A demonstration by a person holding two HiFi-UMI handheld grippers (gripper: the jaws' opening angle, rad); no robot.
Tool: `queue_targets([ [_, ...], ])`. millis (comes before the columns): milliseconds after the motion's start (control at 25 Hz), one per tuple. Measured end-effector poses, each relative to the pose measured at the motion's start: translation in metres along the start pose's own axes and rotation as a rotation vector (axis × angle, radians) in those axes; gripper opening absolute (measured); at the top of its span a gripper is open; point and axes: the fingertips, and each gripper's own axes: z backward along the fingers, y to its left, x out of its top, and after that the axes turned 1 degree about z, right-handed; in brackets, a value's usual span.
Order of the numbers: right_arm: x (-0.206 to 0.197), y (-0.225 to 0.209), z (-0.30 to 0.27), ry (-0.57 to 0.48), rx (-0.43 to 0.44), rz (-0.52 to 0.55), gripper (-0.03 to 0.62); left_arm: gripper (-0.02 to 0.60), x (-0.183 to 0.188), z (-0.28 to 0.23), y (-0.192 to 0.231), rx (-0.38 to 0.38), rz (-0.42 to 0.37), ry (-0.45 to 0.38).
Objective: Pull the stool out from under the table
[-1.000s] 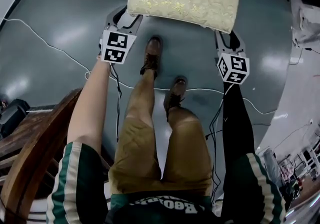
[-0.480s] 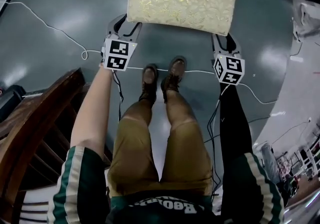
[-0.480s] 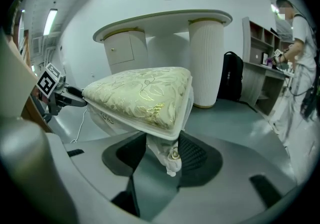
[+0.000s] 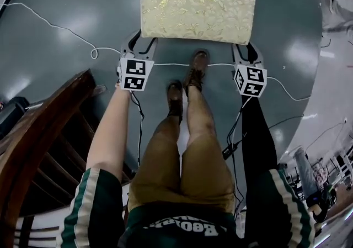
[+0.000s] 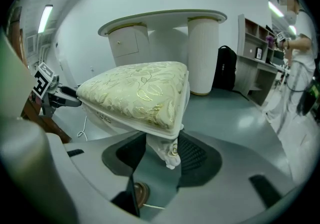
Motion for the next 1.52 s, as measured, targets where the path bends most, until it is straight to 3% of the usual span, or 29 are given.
queue_targets([
  [240, -0.008, 0.002, 0.007, 0.042, -0.008, 0.01, 0.207, 0.238, -0.002, 0.007, -0.001, -0.014, 0.003, 0.033],
  [320, -0.012, -0.005, 0.013, 0.056, -0.046, 0.048, 0.165, 0.233, -0.002, 0.015, 0.001, -0.011, 0.018, 0.026],
  [400, -0.013, -0.013, 0.026, 0.064, -0.074, 0.063, 0.177, 0.199, -0.004, 0.027, 0.002, -0.001, 0.03, 0.02],
  [600, 0.024, 0.002, 0.074, -0.003, -0.071, 0.095, 0.184, 0.201, 0.013, 0.077, -0.007, 0.011, 0.012, -0.034],
  [800, 0.086, 0.036, 0.132, -0.104, -0.047, 0.089, 0.175, 0.201, 0.072, 0.141, -0.027, 0.039, -0.009, -0.134],
  [1160, 0.235, 0.092, 0.258, -0.331, -0.023, 0.112, 0.172, 0.201, 0.233, 0.264, -0.055, 0.056, -0.037, -0.382],
  [1520, 0.339, 0.117, 0.35, -0.479, 0.049, 0.221, 0.163, 0.201, 0.37, 0.364, -0.075, 0.106, -0.05, -0.595],
])
